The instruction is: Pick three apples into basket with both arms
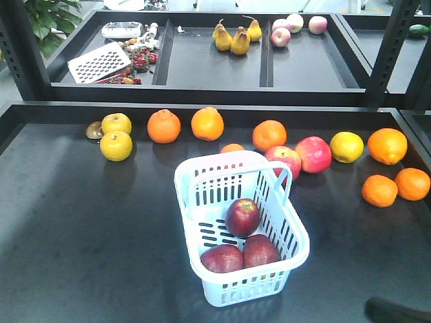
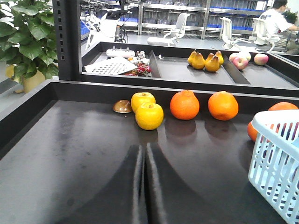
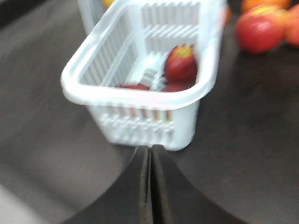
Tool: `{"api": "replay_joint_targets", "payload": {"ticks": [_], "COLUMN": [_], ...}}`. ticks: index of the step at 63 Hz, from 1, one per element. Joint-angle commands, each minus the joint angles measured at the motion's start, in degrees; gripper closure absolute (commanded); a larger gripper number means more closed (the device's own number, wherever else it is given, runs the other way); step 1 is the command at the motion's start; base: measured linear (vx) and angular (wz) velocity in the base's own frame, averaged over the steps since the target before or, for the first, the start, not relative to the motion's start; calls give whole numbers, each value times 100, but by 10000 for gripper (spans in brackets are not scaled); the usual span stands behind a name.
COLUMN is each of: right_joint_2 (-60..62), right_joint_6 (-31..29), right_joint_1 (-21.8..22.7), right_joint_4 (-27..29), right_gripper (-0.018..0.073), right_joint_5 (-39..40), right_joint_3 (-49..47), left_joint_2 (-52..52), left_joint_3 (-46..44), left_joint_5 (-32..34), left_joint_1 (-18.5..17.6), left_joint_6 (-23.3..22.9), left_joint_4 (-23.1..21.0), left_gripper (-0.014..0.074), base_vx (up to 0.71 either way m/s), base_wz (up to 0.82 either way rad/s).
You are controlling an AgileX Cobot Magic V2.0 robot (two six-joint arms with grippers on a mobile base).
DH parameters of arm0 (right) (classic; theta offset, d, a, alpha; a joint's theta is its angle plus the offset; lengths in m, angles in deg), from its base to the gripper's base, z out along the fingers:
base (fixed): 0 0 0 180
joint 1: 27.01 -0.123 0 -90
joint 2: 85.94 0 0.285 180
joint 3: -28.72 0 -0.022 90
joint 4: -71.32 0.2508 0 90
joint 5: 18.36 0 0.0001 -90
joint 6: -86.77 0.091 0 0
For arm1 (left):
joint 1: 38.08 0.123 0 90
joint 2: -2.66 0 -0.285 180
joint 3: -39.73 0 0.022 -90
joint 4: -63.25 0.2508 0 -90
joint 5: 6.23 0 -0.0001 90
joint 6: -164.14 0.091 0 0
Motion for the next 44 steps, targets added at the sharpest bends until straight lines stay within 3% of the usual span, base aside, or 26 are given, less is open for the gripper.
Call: {"api": "replay_joint_targets", "payload": {"ticks": [1,8,13,21,37,44], "right_joint_2": [364,759,1006,1370,2194,2183], "right_joint_6": [1685,3143,3603,3916,3887,3887], "right_joint_1": [4,11,116,604,1733,1954], "right_joint_4": [-1311,-2623,-2847,-2841,-3038,-3250], "right_gripper": [564,564,564,564,564,564], "right_joint_5": [798,987,980,845,831,1003], "right_joint_3": [57,363,605,870,868,868], "left_joint_2": [93,93,93,93,86,86], "left_joint_3": [49,49,49,49,49,49], "left_joint_5": [372,372,372,372,372,372], "left_joint_1": [5,5,5,5,5,5], "left_joint_6": [9,9,9,9,9,9], "left_joint_4": [10,10,10,10,10,10], "left_gripper": [603,603,603,603,603,603], "base_vx": [0,0,0,0,0,0], "base_wz": [0,0,0,0,0,0]}}
